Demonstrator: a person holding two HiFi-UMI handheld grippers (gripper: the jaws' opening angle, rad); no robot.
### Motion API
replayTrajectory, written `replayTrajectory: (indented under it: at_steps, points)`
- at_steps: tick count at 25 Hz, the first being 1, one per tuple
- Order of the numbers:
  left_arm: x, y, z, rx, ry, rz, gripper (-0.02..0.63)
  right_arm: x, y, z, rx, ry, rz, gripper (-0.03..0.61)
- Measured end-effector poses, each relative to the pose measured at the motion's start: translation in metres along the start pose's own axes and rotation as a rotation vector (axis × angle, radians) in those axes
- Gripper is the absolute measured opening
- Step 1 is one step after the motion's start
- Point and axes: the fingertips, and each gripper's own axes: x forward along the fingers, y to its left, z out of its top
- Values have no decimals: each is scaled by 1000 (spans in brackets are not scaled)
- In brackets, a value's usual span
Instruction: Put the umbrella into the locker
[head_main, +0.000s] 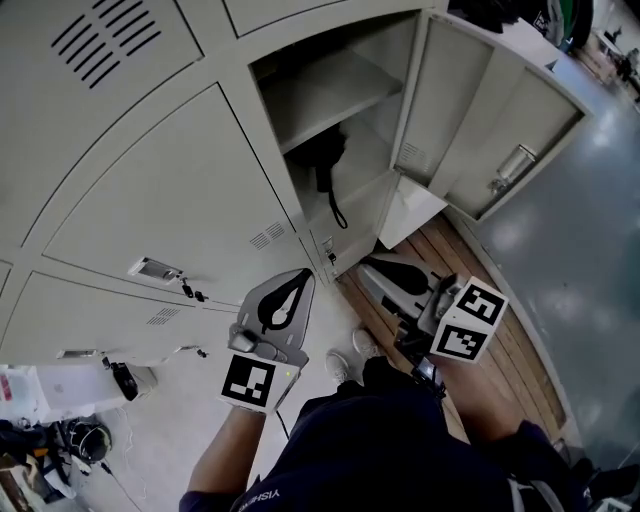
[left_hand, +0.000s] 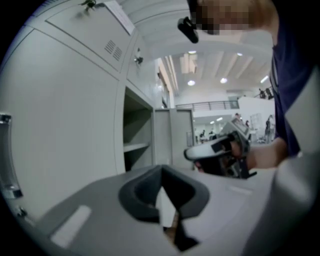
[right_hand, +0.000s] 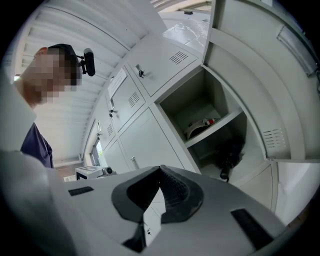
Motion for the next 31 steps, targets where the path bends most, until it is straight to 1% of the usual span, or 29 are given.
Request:
replayTrajectory:
  at_steps: [3, 10, 21, 31]
  points:
    - [-10, 3, -6, 9, 8, -2, 3, 3, 9, -4, -11, 6, -7, 8]
    - [-19, 8, -8, 0, 8, 1, 3, 9, 21, -9, -20, 16, -8, 8]
    - [-12, 13, -6, -7, 6, 9, 3, 16, 19, -9, -16, 32, 9, 6]
    - [4, 10, -3, -4, 14, 16, 3, 14, 7, -2, -11, 38, 27, 6]
